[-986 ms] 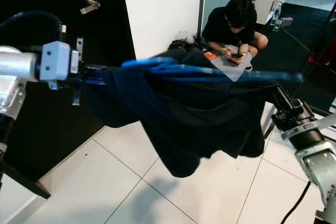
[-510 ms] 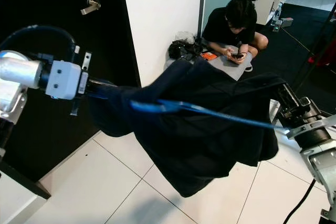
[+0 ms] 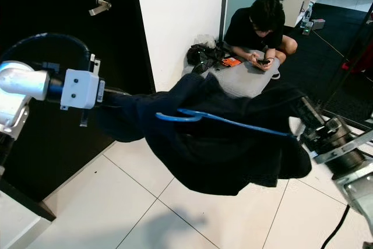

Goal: Hang hanger

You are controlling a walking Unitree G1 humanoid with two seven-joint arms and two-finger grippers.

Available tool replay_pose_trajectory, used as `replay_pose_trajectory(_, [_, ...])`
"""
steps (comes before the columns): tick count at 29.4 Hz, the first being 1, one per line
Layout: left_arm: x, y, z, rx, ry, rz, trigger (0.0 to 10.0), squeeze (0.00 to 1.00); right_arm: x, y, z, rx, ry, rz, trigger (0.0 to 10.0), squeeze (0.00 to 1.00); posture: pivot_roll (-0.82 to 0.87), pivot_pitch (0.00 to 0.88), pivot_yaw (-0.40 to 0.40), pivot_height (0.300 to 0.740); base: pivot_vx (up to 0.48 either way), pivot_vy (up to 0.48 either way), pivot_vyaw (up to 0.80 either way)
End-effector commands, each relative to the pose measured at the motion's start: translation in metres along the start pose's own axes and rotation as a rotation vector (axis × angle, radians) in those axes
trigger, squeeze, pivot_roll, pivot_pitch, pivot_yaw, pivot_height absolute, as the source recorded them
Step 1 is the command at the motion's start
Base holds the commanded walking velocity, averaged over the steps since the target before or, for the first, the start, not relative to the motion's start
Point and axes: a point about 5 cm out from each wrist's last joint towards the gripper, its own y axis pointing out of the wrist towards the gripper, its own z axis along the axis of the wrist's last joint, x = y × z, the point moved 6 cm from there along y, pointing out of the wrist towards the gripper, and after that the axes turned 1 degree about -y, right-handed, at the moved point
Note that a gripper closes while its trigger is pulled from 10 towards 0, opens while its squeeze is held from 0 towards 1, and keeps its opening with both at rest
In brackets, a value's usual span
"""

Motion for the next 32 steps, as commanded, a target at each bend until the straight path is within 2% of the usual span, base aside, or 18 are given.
replay_pose_trajectory(1, [-0.002, -0.009, -0.004, -0.035, 0.004, 0.009, 10.0, 0.00, -0.013, 0.002, 0.000, -0.014, -0.007, 0.058, 0.0, 0.00, 0.04, 0.046, 0.021, 0.740, 0.000, 0.000, 0.00])
replay_pose_trajectory(5, [-0.003, -0.011, -0.007, -0.052, 0.013, 0.012, 10.0, 0.00, -0.014, 0.001, -0.002, -0.029, -0.016, 0.063, 0.0, 0.00, 0.04, 0.047, 0.022, 0.740, 0.000, 0.000, 0.00])
replay_pose_trajectory(7, [-0.009, -0.019, -0.013, -0.090, 0.023, 0.031, 10.0, 0.00, -0.012, -0.004, -0.003, -0.055, -0.032, 0.056, 0.0, 0.00, 0.04, 0.047, 0.022, 0.740, 0.000, 0.000, 0.00])
replay_pose_trajectory(11, [-0.014, -0.026, -0.017, -0.126, 0.032, 0.049, 10.0, 0.00, -0.010, -0.008, -0.003, -0.076, -0.053, 0.044, 0.0, 0.00, 0.04, 0.048, 0.021, 0.740, 0.000, 0.000, 0.00])
replay_pose_trajectory(22, [-0.012, -0.028, -0.020, -0.141, 0.026, 0.044, 10.0, 0.00, -0.004, -0.006, -0.003, -0.087, -0.070, 0.027, 0.0, 0.00, 0.04, 0.047, 0.015, 0.740, 0.000, 0.000, 0.00])
replay_pose_trajectory(32, [-0.012, -0.030, -0.022, -0.145, 0.028, 0.051, 10.0, 0.00, 0.001, -0.014, -0.004, -0.114, -0.077, 0.009, 0.0, 0.00, 0.04, 0.049, 0.013, 0.740, 0.000, 0.000, 0.00])
